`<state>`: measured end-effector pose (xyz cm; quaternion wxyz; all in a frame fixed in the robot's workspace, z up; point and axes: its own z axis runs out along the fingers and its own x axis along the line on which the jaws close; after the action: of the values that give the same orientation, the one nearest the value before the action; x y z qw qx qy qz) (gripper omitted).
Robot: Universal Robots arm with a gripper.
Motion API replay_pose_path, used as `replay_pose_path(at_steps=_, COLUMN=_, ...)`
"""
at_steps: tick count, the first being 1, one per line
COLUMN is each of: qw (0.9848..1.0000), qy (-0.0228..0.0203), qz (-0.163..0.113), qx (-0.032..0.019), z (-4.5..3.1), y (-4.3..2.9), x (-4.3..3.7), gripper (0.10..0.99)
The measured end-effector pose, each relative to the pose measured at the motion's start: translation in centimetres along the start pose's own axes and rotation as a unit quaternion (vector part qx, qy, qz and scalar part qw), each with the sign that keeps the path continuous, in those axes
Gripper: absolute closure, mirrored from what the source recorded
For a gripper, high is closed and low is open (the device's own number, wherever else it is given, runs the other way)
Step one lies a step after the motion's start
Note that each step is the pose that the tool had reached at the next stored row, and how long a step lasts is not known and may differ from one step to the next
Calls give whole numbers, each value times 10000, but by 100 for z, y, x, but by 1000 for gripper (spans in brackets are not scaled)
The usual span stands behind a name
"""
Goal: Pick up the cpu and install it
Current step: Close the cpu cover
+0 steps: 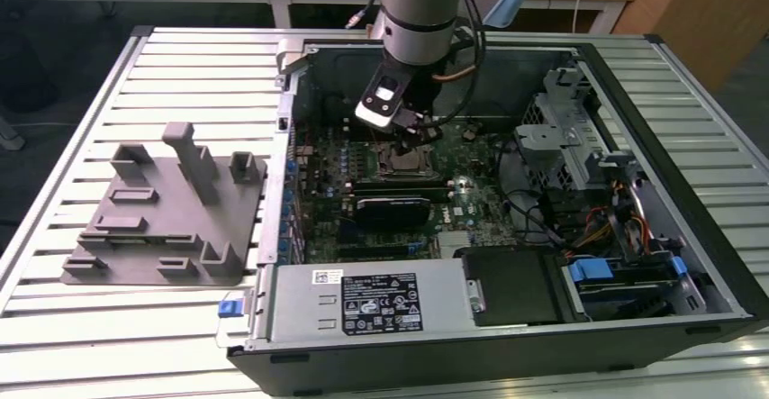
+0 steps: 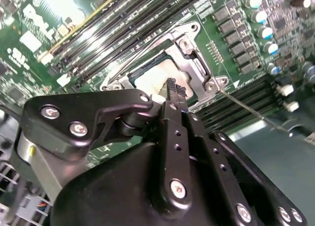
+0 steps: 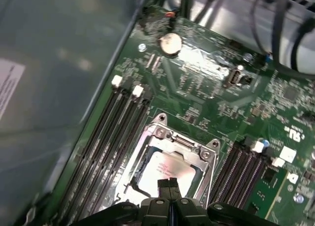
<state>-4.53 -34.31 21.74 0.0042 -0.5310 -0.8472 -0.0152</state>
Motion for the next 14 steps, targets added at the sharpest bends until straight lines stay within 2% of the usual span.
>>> replay_pose_path(at_steps=4, qw=9993, qy=8, qz=-364, qx=9, z=2, y=0, x=0, gripper=980)
replay_pose_path(at_steps=7, qw=9980, qy=14, qz=-634, qx=15, z=3, y=0, x=0, gripper=980)
replay_pose_path(at_steps=10, qw=9959, qy=19, qz=-903, qx=21, z=5, y=0, x=0, gripper=980)
replay_pose_path(at_steps=14, qw=9919, qy=27, qz=-1269, qx=30, z=6, y=0, x=0, gripper=980)
